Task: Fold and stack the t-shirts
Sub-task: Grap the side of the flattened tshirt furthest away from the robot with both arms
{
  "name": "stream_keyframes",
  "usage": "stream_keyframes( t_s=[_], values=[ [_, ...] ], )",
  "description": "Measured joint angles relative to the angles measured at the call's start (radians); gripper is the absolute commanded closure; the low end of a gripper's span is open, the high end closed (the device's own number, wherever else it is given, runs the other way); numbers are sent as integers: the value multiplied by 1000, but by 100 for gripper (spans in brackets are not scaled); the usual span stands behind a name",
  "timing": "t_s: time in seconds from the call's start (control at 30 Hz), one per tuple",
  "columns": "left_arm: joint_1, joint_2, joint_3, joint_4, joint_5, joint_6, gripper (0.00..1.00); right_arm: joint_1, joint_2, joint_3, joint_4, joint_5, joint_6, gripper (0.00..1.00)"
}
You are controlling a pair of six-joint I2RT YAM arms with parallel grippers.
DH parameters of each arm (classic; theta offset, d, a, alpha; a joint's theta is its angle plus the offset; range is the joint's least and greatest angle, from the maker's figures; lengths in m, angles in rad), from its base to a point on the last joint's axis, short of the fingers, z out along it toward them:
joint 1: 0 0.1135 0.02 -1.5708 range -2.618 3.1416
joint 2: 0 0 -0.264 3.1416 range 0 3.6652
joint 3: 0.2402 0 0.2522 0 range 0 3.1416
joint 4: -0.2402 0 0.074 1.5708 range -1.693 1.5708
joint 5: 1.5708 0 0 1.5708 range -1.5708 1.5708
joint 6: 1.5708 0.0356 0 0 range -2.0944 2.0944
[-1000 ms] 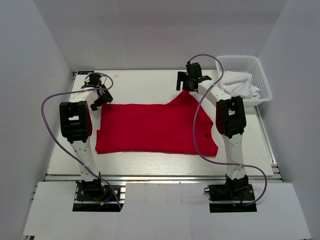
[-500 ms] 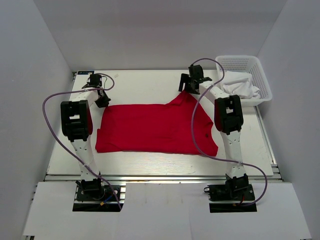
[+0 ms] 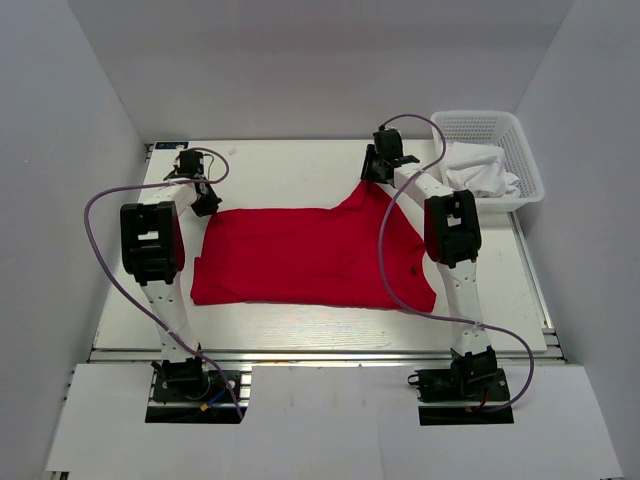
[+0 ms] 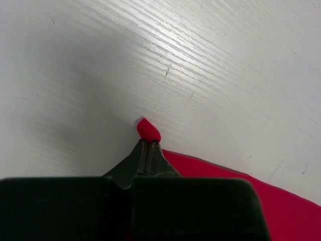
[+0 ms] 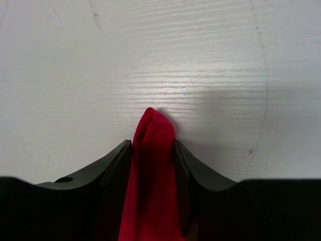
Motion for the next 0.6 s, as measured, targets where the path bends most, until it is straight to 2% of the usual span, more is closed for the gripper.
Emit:
stream_keyframes(
  t_s=[0.1,0.27,0.6],
  values=[
    [0,-2,-3,3,0,0,100,5,0,0,3,40,-13,46],
    [0,-3,-4,2,0,0,100,14,0,14,-5,92,-46,42],
    [0,-4,-5,3,-1,6,100,68,-1,21,-13,173,-123,42]
  ],
)
